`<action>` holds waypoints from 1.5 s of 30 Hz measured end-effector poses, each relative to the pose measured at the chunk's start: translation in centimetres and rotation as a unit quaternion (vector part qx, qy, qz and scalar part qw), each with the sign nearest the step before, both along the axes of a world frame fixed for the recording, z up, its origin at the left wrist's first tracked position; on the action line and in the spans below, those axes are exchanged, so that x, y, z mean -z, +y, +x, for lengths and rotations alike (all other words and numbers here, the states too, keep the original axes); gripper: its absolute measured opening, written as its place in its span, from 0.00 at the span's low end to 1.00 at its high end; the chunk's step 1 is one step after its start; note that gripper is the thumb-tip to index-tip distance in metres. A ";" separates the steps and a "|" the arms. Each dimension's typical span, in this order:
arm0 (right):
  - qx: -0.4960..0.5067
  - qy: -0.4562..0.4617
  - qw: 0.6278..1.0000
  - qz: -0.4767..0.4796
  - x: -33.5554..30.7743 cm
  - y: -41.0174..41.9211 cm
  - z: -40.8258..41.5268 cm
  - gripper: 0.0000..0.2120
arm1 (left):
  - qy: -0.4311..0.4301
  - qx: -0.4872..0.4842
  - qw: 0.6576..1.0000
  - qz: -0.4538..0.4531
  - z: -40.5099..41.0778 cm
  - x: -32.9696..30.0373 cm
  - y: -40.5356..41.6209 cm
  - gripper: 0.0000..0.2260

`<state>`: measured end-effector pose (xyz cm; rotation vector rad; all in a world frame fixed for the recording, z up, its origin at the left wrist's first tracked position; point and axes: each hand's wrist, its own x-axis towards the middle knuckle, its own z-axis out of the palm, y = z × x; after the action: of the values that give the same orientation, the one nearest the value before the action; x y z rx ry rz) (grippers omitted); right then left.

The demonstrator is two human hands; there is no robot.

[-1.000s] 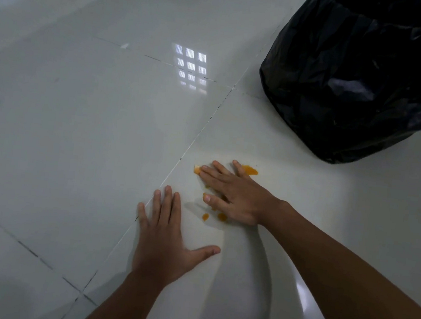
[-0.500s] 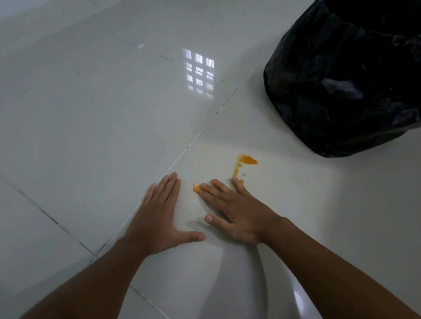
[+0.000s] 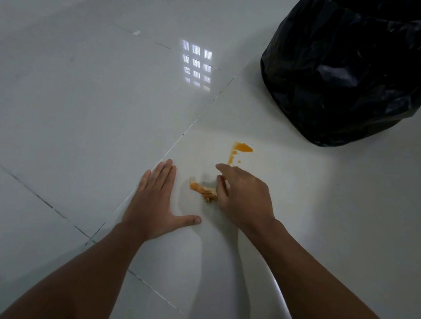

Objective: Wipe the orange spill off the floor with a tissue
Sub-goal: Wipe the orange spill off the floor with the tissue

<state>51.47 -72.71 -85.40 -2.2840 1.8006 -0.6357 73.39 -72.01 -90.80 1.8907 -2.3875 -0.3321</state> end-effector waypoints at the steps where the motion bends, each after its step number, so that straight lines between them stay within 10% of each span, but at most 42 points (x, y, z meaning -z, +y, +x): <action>1: -0.004 0.016 1.000 -0.001 -0.3 -0.1 0.4 0.14 | -0.001 0.001 1.000 -0.003 0.0 0.0 0.0 0.62; 10: -0.157 0.138 0.975 0.078 0.9 0.6 2.7 0.21 | -0.004 0.020 1.000 -0.008 0.2 -0.1 0.2 0.59; 24: -0.137 0.042 0.989 0.022 2.1 2.5 -1.8 0.16 | -0.018 0.010 1.000 -0.012 0.1 0.2 0.2 0.62; 33: 0.072 -0.084 0.986 0.123 1.9 0.5 1.5 0.19 | -0.007 0.005 1.000 -0.018 0.1 0.4 0.1 0.62; 45: -0.094 -0.094 0.983 0.125 1.4 -0.2 -3.3 0.13 | -0.010 0.002 1.000 -0.015 0.1 0.2 0.0 0.61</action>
<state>48.19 -72.95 -86.78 -2.1147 1.4682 -0.5378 73.47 -71.96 -91.02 1.8855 -2.3969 -0.2776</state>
